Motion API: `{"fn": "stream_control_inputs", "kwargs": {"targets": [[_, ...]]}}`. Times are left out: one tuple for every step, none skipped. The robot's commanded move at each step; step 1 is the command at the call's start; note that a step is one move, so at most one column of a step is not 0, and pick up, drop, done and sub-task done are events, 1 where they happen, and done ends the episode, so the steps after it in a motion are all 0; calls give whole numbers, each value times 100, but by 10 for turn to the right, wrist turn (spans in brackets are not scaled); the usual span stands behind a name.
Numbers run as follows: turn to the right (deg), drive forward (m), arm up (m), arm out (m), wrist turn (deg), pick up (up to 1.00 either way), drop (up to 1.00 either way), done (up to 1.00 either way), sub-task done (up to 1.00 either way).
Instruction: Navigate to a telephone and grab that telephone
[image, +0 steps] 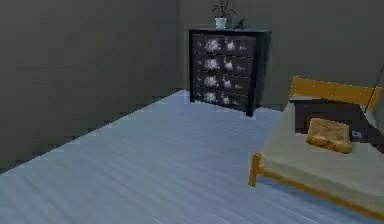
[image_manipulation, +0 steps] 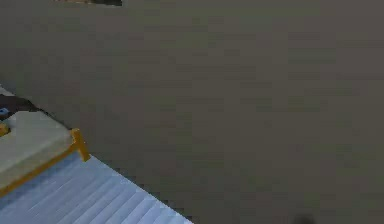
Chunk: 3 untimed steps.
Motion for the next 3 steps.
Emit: {"fn": "stream_control_inputs", "kwargs": {"targets": [[0,100,0,0,0,0,0,0,0],[-60,0,0,0,0,0,0,0,0],[0,60,0,0,0,0,0,0,0]]}}
